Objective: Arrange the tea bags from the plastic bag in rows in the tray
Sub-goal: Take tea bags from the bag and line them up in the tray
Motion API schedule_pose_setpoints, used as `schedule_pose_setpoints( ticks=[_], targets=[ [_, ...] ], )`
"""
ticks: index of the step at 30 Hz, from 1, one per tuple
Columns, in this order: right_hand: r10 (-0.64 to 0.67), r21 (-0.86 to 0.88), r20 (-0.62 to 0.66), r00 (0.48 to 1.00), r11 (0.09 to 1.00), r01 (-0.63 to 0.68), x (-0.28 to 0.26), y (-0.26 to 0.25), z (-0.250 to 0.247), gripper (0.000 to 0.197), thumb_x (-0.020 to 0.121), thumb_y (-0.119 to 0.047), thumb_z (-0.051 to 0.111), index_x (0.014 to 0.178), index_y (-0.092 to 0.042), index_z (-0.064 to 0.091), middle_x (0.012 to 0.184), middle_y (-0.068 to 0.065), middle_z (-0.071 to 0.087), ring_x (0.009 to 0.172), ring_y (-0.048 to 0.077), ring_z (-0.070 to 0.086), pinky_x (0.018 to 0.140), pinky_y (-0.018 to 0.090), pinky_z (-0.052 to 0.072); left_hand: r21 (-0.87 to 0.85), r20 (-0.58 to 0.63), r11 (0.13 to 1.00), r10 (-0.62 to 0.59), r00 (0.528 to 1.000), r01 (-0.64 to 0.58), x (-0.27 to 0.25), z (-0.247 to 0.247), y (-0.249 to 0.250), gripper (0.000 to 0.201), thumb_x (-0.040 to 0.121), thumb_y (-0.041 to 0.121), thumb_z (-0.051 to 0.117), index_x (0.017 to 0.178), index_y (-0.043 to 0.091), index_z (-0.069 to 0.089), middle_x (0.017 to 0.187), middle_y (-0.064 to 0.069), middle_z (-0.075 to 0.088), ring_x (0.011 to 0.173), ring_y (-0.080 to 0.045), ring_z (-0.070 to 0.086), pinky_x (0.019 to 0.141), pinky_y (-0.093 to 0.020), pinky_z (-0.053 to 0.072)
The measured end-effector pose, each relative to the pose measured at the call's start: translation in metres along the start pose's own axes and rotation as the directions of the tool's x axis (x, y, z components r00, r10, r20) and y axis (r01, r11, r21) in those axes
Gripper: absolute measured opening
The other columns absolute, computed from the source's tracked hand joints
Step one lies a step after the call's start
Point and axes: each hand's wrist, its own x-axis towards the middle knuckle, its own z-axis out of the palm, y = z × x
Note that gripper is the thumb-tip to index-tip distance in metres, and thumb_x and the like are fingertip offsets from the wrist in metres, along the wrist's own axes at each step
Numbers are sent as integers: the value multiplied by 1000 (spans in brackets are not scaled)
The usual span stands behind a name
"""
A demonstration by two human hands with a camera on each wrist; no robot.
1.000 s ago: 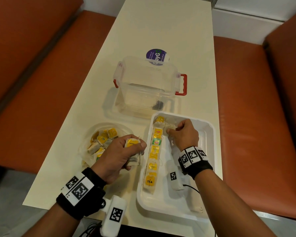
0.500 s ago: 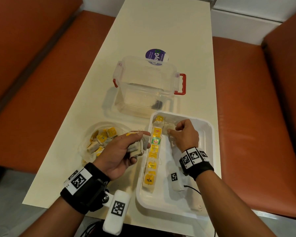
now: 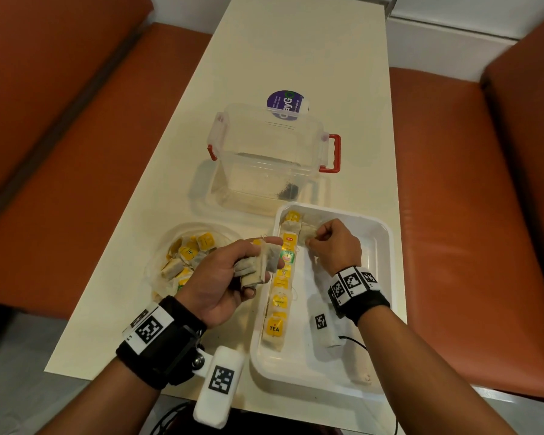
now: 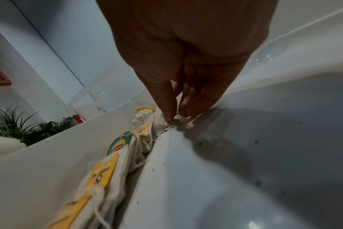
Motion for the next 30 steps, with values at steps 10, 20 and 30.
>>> schedule_pose_setpoints(
  ticks=[10, 20, 30],
  targets=[
    [-186, 425, 64, 981, 894, 141, -58, -35, -38, 17, 91, -34, 72, 87, -19, 64, 82, 2, 68, 64, 14, 64, 58, 26, 50, 102, 9, 994, 38, 999, -38, 3, 2, -1, 36, 99, 17, 42, 122, 11, 69, 100, -14, 71, 64, -11, 60, 42, -17, 37],
    [-343, 446, 287, 894, 874, 192, -95, -55, -60, 3, 90, -26, 73, 92, -23, 73, 79, -4, 73, 61, 8, 59, 56, 22, 46, 274, 58, 955, 101, 993, -113, 5, 16, 6, 35, 97, 9, 42, 120, 14, 68, 86, -16, 64, 65, -15, 62, 41, -20, 36],
    [-252, 649, 344, 904, 760, -35, -103, -52, -65, 9, 95, -11, 65, 101, -5, 68, 83, 8, 73, 70, 14, 66, 63, 25, 54, 288, 54, 941, 172, 984, -180, 4, 12, 0, 20, 97, 11, 55, 110, 14, 69, 86, -17, 51, 69, -25, 48, 38, -21, 31]
  ],
)
